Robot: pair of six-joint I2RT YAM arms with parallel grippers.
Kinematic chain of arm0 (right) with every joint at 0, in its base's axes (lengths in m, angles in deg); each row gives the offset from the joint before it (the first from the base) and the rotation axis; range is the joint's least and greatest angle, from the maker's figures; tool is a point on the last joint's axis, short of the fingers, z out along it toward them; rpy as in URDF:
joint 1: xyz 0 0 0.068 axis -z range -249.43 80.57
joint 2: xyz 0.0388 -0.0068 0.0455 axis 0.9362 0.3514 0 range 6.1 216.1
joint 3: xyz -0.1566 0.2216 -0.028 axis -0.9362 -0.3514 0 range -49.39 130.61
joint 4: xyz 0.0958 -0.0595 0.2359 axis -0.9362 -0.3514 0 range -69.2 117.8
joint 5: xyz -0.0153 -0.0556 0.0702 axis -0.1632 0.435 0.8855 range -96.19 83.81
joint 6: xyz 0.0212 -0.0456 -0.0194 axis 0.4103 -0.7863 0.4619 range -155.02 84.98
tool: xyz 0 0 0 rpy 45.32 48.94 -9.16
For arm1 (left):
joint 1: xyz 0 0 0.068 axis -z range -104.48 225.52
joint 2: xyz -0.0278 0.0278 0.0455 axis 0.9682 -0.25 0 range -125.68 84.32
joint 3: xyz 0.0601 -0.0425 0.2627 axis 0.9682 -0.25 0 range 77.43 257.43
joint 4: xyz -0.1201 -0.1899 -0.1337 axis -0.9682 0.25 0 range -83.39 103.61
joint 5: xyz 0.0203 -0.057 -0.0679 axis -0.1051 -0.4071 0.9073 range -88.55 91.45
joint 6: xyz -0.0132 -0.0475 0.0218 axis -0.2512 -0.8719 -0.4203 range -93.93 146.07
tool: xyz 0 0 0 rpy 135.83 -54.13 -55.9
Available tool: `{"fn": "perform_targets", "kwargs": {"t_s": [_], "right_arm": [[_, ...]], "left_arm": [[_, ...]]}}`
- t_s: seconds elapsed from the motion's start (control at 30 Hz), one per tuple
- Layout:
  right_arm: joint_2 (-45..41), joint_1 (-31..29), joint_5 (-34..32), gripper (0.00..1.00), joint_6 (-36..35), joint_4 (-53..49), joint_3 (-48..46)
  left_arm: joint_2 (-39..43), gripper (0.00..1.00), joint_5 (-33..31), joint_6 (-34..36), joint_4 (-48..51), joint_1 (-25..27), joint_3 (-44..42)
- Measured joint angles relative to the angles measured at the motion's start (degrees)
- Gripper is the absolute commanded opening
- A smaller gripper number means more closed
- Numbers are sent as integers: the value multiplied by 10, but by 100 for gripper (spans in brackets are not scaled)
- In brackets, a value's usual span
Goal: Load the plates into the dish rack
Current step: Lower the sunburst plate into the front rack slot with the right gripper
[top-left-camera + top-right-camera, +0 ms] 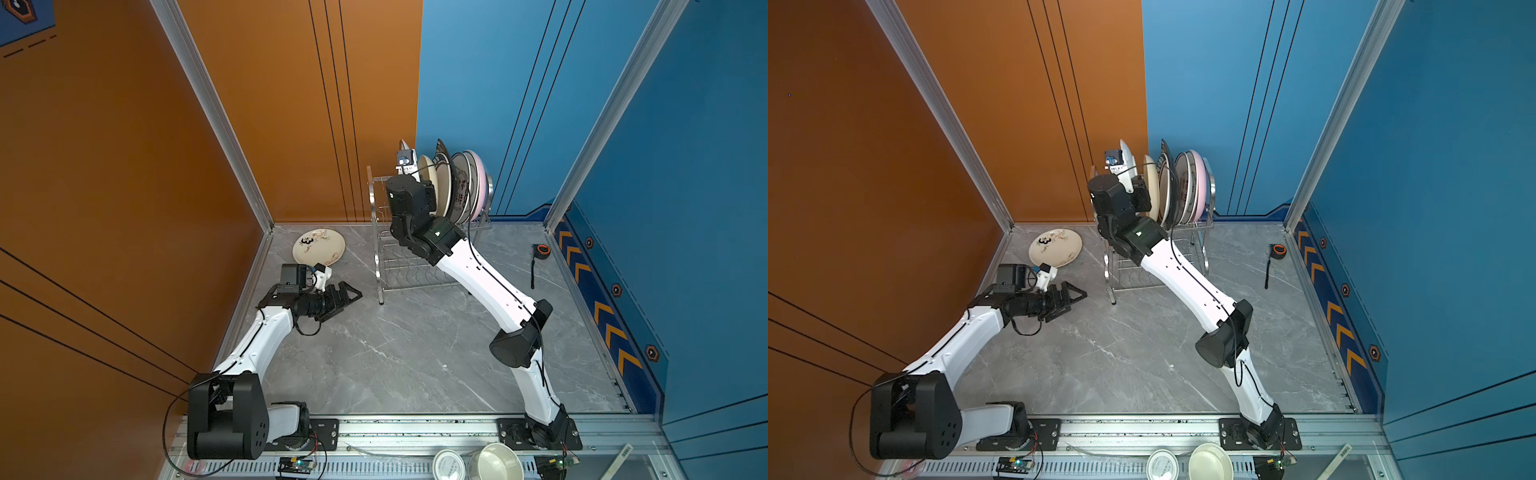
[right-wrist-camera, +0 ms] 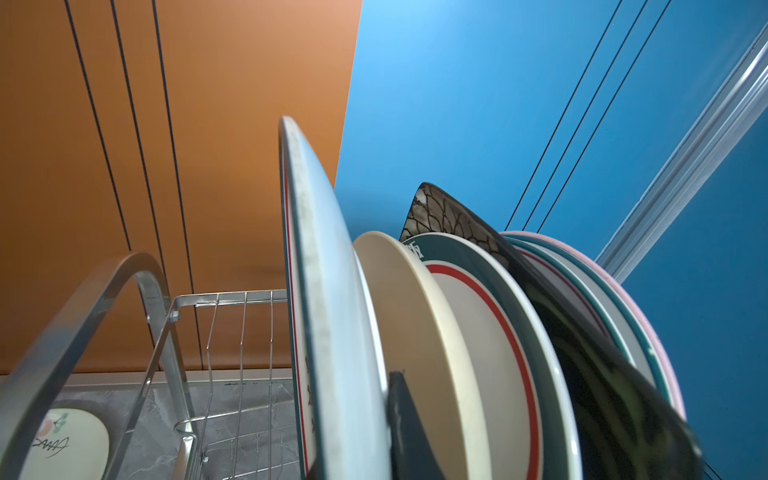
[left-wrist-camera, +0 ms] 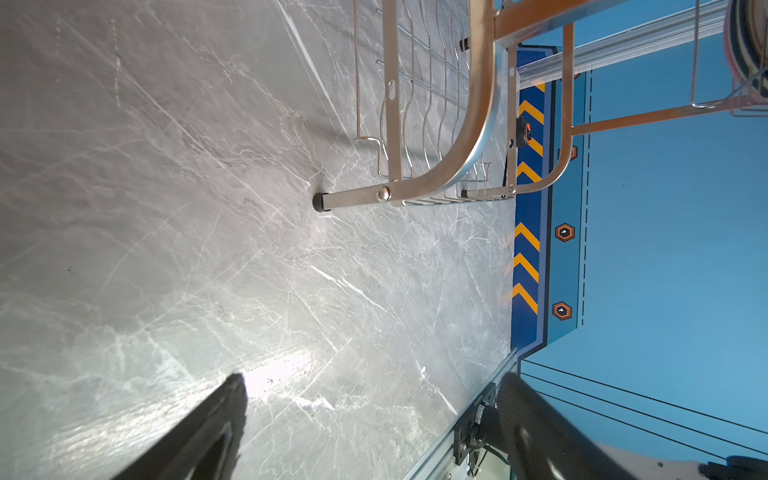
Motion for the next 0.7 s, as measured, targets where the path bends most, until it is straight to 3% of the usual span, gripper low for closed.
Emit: {"fn": "perform_targets", "kwargs": {"t_s": [0.6,0.7], "right_arm": [[23,24,13,0,59,-57,2],[23,26,17,6,68,-67,2]], "left_arm": [[-18,96,0,6,0,-5,7],[-18,96,0,6,0,-5,7]]}}
